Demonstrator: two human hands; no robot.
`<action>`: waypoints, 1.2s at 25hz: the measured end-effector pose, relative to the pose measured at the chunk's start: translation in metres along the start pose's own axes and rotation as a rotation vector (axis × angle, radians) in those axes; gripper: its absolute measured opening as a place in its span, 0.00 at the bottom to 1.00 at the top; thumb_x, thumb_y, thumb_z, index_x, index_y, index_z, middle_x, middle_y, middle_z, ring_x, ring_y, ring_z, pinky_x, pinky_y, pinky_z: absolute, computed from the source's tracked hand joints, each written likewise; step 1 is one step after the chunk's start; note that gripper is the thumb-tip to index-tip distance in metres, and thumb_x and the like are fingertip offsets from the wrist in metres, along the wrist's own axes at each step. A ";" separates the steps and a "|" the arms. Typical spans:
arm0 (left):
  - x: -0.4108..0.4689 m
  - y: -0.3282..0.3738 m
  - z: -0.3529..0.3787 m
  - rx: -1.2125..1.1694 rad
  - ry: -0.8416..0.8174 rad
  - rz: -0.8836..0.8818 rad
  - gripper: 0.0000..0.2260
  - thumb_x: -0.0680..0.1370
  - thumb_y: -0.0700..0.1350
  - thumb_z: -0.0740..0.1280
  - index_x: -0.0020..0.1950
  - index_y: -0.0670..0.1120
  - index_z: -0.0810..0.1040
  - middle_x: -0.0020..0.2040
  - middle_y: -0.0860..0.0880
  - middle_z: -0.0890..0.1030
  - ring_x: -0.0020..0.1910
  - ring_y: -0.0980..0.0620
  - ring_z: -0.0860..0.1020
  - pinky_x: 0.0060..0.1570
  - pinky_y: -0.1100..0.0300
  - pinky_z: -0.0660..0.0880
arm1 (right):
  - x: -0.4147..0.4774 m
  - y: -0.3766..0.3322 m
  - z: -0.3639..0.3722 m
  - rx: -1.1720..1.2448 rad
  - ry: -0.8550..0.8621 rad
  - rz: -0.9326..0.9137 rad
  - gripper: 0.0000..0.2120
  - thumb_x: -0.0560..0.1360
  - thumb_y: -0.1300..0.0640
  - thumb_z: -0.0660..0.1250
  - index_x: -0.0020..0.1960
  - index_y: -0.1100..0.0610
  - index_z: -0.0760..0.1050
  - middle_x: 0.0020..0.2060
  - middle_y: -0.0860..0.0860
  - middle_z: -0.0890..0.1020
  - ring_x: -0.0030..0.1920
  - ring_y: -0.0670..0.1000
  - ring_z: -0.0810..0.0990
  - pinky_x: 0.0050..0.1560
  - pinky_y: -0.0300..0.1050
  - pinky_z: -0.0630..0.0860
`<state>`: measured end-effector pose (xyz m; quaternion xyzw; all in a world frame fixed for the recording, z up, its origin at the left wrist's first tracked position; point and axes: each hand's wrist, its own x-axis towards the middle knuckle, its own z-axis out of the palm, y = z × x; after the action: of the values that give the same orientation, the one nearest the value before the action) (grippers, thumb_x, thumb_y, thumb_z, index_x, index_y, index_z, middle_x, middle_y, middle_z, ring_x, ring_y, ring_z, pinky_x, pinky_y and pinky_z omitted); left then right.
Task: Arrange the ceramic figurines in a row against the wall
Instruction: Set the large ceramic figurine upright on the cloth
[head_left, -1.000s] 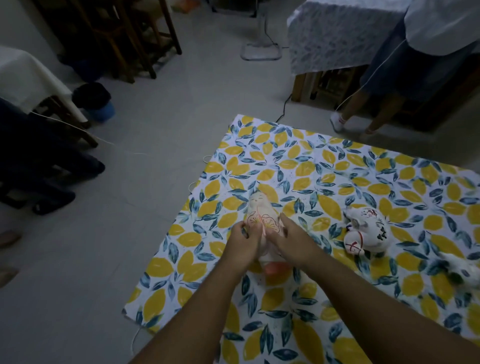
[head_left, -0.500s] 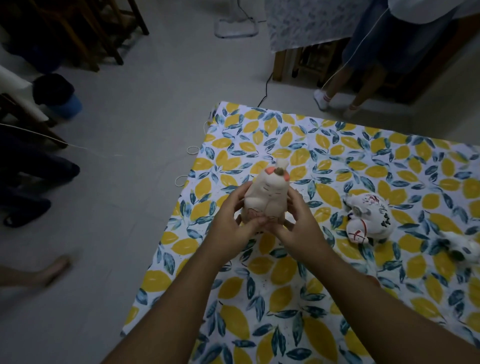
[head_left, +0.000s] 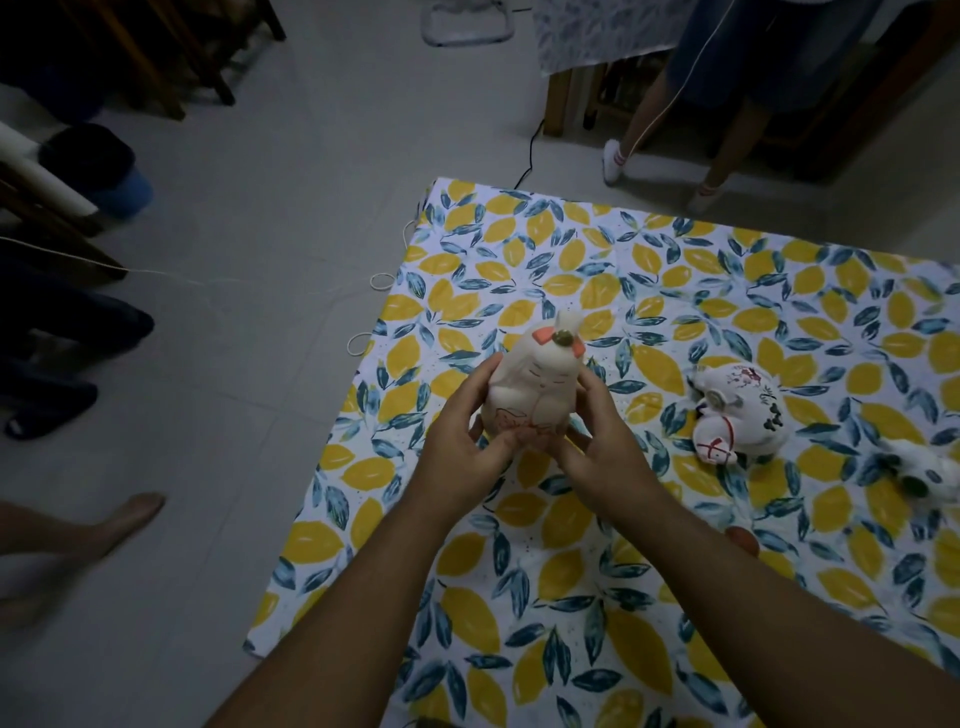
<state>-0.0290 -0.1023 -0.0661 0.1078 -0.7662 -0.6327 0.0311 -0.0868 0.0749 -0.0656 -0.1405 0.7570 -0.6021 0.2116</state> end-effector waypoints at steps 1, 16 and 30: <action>0.000 -0.001 0.000 0.001 -0.006 0.003 0.33 0.77 0.47 0.73 0.76 0.63 0.62 0.75 0.60 0.67 0.73 0.58 0.67 0.64 0.48 0.75 | 0.000 0.002 0.001 0.007 0.001 -0.004 0.35 0.79 0.62 0.70 0.77 0.39 0.60 0.72 0.40 0.72 0.71 0.40 0.70 0.62 0.34 0.74; -0.032 0.027 0.024 0.372 0.229 -0.008 0.32 0.78 0.58 0.68 0.78 0.56 0.59 0.78 0.54 0.64 0.76 0.55 0.61 0.71 0.45 0.65 | -0.035 -0.014 -0.025 -0.610 0.076 -0.034 0.33 0.81 0.39 0.60 0.81 0.46 0.53 0.81 0.47 0.60 0.81 0.48 0.52 0.78 0.55 0.57; -0.019 0.067 0.273 0.622 0.001 0.023 0.24 0.83 0.55 0.59 0.77 0.46 0.66 0.76 0.47 0.68 0.75 0.48 0.64 0.72 0.48 0.63 | -0.138 0.064 -0.271 -0.930 0.336 0.177 0.24 0.83 0.49 0.59 0.78 0.54 0.65 0.79 0.57 0.64 0.79 0.59 0.59 0.77 0.60 0.58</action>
<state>-0.0692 0.1764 -0.0530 0.1035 -0.9243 -0.3673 0.0041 -0.0966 0.3848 -0.0563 -0.0561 0.9778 -0.1951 0.0522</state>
